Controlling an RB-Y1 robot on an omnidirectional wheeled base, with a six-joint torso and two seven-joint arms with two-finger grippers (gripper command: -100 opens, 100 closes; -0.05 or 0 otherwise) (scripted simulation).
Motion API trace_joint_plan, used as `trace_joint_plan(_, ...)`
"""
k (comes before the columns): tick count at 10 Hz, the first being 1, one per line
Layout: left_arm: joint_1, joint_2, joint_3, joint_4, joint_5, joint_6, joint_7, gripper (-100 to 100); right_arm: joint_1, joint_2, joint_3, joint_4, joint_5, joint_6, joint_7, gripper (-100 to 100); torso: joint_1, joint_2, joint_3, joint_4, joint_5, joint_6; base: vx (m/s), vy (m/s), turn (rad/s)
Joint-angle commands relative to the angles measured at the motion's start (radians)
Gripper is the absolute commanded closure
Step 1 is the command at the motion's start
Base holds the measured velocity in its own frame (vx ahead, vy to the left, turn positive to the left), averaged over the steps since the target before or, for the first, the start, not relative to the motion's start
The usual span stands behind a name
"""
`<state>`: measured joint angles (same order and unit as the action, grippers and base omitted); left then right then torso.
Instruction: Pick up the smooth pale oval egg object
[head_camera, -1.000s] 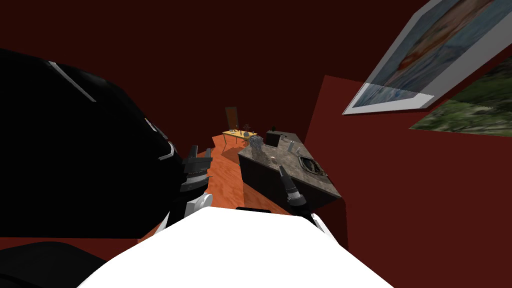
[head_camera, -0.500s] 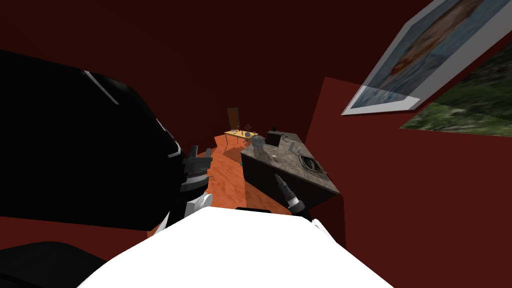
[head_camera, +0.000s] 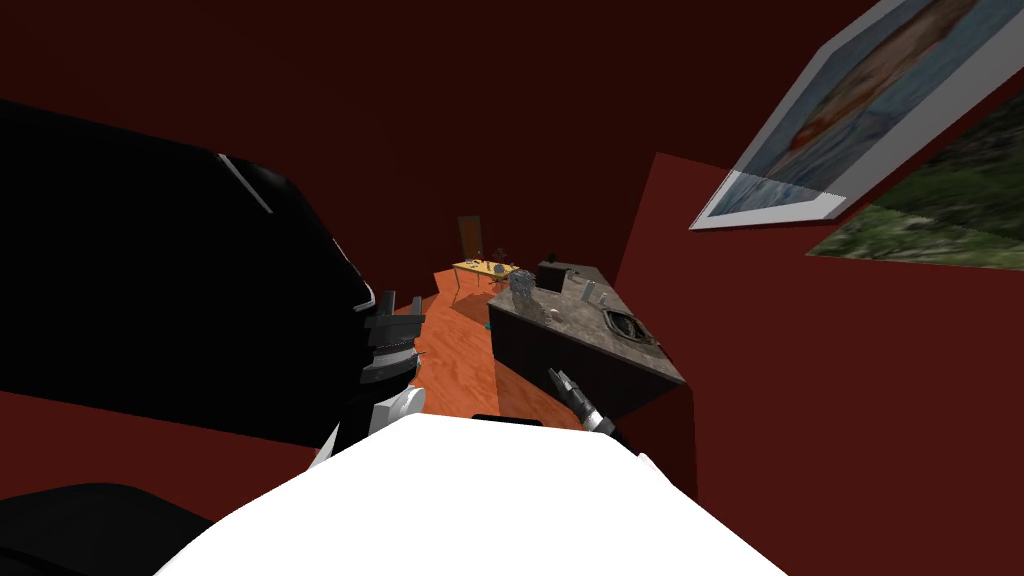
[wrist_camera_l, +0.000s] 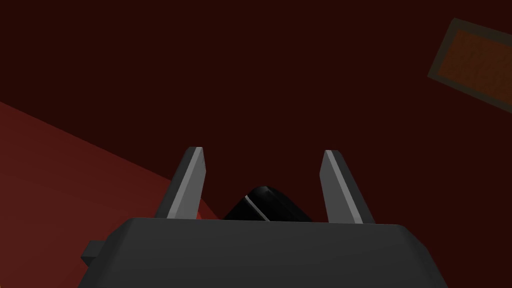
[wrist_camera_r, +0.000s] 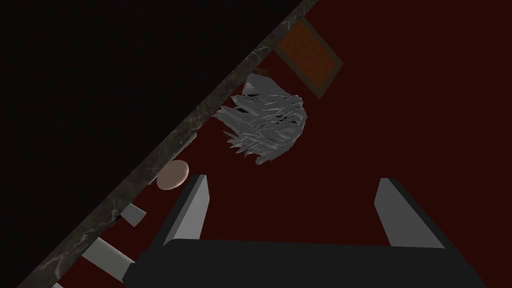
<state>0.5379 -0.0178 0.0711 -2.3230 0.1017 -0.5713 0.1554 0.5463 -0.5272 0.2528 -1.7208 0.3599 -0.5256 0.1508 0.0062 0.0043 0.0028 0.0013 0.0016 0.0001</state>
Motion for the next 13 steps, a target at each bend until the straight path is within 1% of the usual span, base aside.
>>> trace_joint_plan(1,0.000,0.000,0.000,0.000,0.000,0.000,0.000,0,0.001,-0.050,0.009,0.050,0.040,0.018,0.021,-100,0.000,0.000,0.000,0.000,0.000,0.000,-0.036,0.107,0.047)
trace_joint_plan(2,0.000,0.000,0.000,0.000,0.000,0.000,0.000,0,0.001,-0.064,0.009,0.063,0.040,0.018,0.021,-100,0.000,-0.001,-0.001,0.000,0.000,0.000,-0.020,0.084,0.018)
trace_joint_plan(3,0.000,0.000,0.000,0.000,0.000,0.000,0.000,0,0.001,-0.105,0.014,0.100,0.074,0.023,0.042,-100,-0.001,-0.003,-0.001,-0.001,0.000,0.000,-0.037,0.096,0.061)
trace_joint_plan(4,0.000,0.000,0.000,0.000,0.000,0.000,0.000,0,0.001,-0.112,0.014,0.122,0.074,0.023,0.042,-100,-0.001,-0.002,-0.001,-0.001,0.000,0.000,-0.026,0.088,0.021)
trace_joint_plan(5,0.000,0.000,0.000,0.000,0.000,0.000,0.000,0,0.002,-0.159,0.018,0.146,0.108,0.027,0.065,-100,-0.001,-0.003,-0.001,-0.001,0.000,0.000,-0.025,0.112,0.050)
trace_joint_plan(6,0.000,0.000,0.000,0.000,0.000,0.000,0.000,0,0.002,-0.162,0.018,0.181,0.108,0.027,0.065,-100,0.000,-0.003,-0.002,-0.001,0.000,0.000,-0.012,0.091,0.020)
trace_joint_plan(7,0.000,0.000,0.000,0.000,0.000,0.000,0.000,0,0.003,-0.200,0.022,0.220,0.141,0.032,0.089,-100,-0.001,-0.003,-0.002,-0.001,0.000,0.000,0.013,0.101,0.061)
trace_joint_plan(8,0.000,0.000,0.000,0.000,0.000,0.000,0.000,0,0.003,-0.213,0.022,0.240,0.141,0.032,0.089,-100,0.000,-0.005,-0.003,-0.001,0.000,0.000,-0.002,0.089,0.028)
trace_joint_plan(9,0.000,0.000,0.000,0.000,0.000,0.000,0.000,0,0.005,-0.250,0.024,0.299,0.174,0.036,0.113,-100,-0.001,-0.004,-0.003,-0.001,0.000,0.000,-0.004,0.113,0.076)
trace_joint_plan(10,0.000,0.000,0.000,0.000,0.000,0.000,0.000,0,0.005,-0.263,0.024,0.299,0.174,0.036,0.113,-100,0.000,-0.004,-0.002,-0.001,0.000,0.000,0.008,0.097,0.019)
trace_joint_plan(11,0.000,0.000,0.000,0.000,0.000,0.000,0.000,0,0.006,-0.288,0.025,0.358,0.206,0.040,0.138,-100,0.000,-0.005,-0.003,-0.001,0.000,0.000,0.007,0.123,0.057)
trace_joint_plan(12,0.000,0.000,0.000,0.000,0.000,0.000,0.000,0,0.006,-0.313,0.025,0.358,0.206,0.040,0.138,-100,0.001,-0.005,-0.003,-0.001,0.000,0.000,0.008,0.098,0.030)
trace_joint_plan(13,0.000,0.000,0.000,0.000,0.000,0.000,0.000,0,0.008,-0.347,0.026,0.393,0.238,0.043,0.163,-100,0.000,-0.005,-0.003,-0.001,0.000,0.000,0.036,0.114,0.062)
